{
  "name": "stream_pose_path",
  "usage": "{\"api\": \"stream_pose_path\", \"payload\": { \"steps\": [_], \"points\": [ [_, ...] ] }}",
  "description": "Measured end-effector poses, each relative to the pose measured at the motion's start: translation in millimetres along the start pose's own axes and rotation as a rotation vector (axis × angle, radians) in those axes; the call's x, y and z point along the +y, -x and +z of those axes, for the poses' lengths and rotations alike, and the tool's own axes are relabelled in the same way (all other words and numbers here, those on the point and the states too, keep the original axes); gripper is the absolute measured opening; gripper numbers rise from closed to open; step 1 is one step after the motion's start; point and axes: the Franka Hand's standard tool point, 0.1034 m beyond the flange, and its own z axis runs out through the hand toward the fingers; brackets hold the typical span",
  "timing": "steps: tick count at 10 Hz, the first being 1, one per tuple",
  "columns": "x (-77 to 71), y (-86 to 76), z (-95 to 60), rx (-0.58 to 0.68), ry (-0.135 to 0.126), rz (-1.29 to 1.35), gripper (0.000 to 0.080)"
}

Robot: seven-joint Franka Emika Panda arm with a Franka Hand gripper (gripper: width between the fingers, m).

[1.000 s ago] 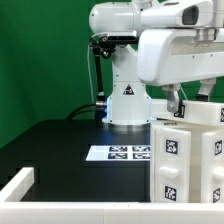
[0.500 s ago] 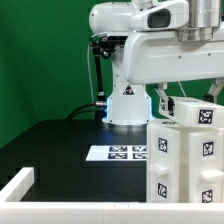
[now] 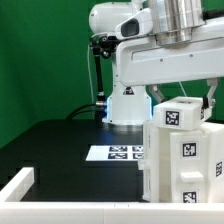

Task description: Assemble cabinet

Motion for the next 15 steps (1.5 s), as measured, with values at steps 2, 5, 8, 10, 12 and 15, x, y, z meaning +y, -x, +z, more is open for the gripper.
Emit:
{"api": "stream_pose_path", "payload": {
  "steps": [2,5,8,10,12,15],
  "points": [
    [-1.1,0.5,0.2,0.003,-0.002,0.119,0.0554],
    [-2.5,1.1,1.3,0.001,-0.007,0.365,0.0554],
    [-12.7,3.0,1.7,0.012,-0.074,0.826,0.0554],
    [-16.3,1.9,-0.1,0.027,-0.169,1.048,0.0554],
    [-16.4,3.4,0.7,0.012,-0.165,1.151,0.0554],
    [-16.2,1.5,1.1,-0.022,-0.212,1.421,0.0554]
  ]
}}
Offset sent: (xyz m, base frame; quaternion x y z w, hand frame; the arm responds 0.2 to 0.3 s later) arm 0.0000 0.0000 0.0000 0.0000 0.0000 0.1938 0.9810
